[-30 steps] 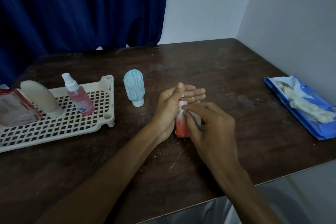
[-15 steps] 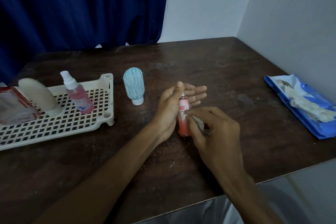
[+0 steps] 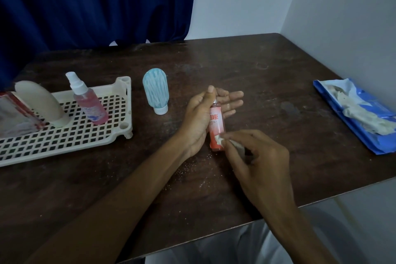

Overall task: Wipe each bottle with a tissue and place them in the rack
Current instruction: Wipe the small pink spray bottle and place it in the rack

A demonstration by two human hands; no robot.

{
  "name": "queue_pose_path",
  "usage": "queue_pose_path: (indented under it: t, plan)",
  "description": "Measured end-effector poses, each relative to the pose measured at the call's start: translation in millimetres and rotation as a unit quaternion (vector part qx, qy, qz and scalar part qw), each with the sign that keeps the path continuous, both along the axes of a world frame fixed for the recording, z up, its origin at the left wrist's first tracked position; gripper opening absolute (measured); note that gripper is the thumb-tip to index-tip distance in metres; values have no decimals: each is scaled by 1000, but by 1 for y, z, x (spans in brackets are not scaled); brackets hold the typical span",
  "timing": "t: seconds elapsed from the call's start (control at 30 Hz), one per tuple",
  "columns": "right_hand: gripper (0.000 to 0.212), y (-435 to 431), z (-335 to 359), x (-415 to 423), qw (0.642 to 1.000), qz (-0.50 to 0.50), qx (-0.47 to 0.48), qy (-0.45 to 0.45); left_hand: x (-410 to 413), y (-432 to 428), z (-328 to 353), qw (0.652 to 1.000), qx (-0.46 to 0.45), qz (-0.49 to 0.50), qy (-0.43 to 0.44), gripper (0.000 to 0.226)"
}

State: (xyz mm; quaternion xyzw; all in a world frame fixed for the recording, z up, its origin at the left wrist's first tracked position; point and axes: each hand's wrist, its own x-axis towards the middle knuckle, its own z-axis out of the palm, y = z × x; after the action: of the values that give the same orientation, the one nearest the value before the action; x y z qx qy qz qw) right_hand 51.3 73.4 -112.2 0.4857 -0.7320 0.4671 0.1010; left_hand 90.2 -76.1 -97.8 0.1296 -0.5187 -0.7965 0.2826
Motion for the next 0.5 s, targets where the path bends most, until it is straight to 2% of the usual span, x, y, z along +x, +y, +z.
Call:
queue_pose_path:
  t: [0.2,0.33,0.5]
  plan:
    - [13,-6,2,-2,1000,-15,0,-22,1,2,-3,1000,6,1,-4,37]
    - [17,-5,-3,10,1000,-9,-13,11,0,2,-2,1000,23,11,-10,39]
    - [17,-4,-9,13,999,-15,-10,38,2,2,0,994,-67,27,-80,35]
